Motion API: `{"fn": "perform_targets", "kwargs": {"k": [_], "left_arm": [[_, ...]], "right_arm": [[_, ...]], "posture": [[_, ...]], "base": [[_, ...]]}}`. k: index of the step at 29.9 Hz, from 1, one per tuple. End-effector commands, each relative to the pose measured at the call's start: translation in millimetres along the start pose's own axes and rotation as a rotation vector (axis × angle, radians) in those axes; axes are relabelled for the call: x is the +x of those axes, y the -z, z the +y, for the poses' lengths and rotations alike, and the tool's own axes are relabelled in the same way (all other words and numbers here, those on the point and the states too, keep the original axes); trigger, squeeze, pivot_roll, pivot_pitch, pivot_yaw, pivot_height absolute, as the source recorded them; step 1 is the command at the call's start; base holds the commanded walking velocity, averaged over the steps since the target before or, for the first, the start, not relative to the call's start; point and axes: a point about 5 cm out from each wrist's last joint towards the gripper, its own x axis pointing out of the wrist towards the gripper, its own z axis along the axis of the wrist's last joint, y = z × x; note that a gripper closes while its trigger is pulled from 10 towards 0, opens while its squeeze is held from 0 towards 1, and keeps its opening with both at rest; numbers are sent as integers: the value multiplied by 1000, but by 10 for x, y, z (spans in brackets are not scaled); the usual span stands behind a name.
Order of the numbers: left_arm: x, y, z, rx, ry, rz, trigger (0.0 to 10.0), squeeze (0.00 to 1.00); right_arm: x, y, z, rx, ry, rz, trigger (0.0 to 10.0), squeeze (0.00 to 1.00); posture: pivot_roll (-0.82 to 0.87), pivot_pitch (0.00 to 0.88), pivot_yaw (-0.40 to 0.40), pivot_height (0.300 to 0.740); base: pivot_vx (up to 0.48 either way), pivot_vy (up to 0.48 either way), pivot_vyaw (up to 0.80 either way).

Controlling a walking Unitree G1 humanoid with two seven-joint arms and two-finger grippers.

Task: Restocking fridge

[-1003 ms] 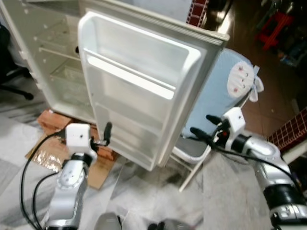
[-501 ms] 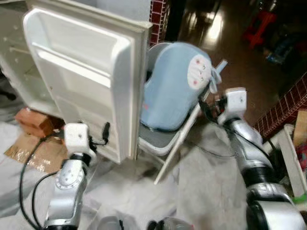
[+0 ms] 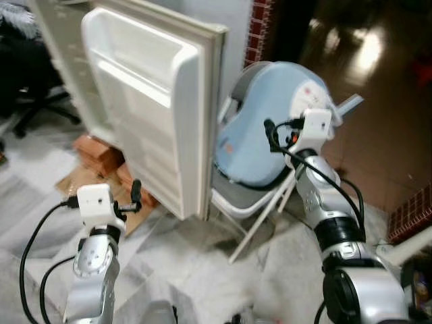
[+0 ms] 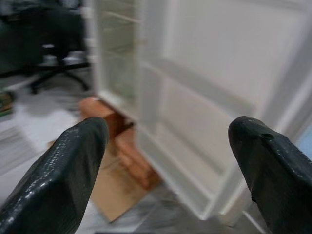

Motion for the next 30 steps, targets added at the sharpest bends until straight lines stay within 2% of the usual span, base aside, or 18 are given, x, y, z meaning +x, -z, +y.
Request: {"fn": "perform_targets", "kwargs": {"k": [1, 9, 16, 26, 30], "left_arm": [[25, -46, -2, -3, 4, -17, 10000, 0], [22, -42, -38, -16, 33, -19, 10000, 0], [19, -38, -48, -24, 38, -19, 10000, 0], [18, -27, -60, -33, 42, -7, 10000, 0], [22, -22, -73, -31, 51, -5, 10000, 0]], "right_arm": [[6, -29, -33, -5, 30, -16, 10000, 0], [-82, -67, -139, -72, 146, -72, 10000, 0], [-83, -58, -146, -76, 162, -67, 10000, 0], [-23, -107, -71, -65, 168, -75, 10000, 0], [35, -133, 44, 5, 127, -69, 10000, 0]], "posture": [[93, 37, -63, 740], [85, 41, -64, 740], [84, 47, -63, 740], [85, 52, -67, 740], [86, 53, -66, 740]], "base": [[315, 0, 0], [407, 0, 0], [433, 0, 0], [0, 0, 0], [0, 0, 0]]}}
